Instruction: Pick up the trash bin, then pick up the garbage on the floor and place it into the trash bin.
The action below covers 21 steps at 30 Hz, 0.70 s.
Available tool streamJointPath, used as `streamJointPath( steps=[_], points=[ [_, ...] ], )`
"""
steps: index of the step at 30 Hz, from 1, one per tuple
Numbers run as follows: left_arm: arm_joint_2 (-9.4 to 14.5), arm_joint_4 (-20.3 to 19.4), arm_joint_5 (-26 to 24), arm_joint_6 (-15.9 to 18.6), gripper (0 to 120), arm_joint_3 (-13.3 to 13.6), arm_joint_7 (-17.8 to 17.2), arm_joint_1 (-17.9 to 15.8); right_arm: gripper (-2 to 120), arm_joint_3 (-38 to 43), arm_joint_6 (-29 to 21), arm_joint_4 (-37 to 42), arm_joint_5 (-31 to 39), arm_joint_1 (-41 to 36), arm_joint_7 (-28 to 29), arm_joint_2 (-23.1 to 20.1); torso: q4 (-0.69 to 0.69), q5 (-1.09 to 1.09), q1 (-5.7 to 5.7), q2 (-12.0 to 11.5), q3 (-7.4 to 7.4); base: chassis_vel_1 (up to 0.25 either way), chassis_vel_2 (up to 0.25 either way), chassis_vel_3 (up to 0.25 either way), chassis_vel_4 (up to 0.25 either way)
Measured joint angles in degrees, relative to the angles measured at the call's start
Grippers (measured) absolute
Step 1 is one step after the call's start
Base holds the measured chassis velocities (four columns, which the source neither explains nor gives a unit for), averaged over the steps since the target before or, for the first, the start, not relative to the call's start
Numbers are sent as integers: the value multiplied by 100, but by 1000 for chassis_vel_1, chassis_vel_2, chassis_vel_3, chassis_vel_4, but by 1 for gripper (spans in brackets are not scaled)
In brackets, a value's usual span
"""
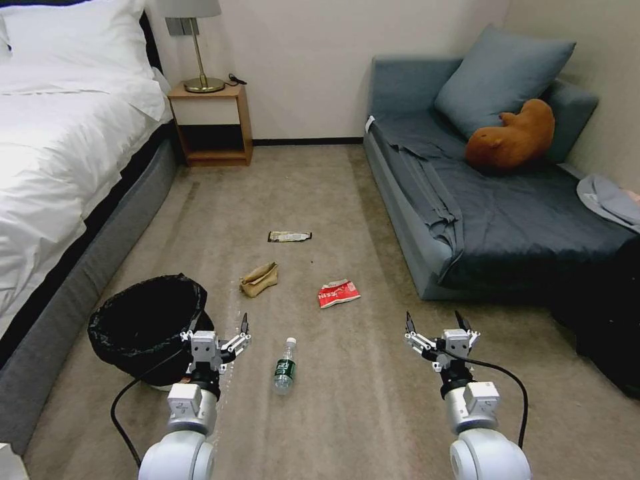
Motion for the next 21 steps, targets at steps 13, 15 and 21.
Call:
streamJointPath(
  steps=[13, 15, 21],
  points=[
    [0, 0, 0, 0, 100, 0, 0, 0, 100, 0, 0, 0, 0, 0, 0, 0, 0, 0, 0, 0, 0, 0, 0, 0, 0],
    [0, 0, 0, 0, 100, 0, 0, 0, 100, 0, -2, 0, 6, 0, 0, 0, 0, 0, 0, 0, 0, 0, 0, 0, 0],
    [58, 62, -166, 360, 100, 45, -216, -302, 100, 89, -536, 106, 526, 58, 137, -67, 1, 0, 0, 0, 0, 0, 0, 0, 0]
  ],
)
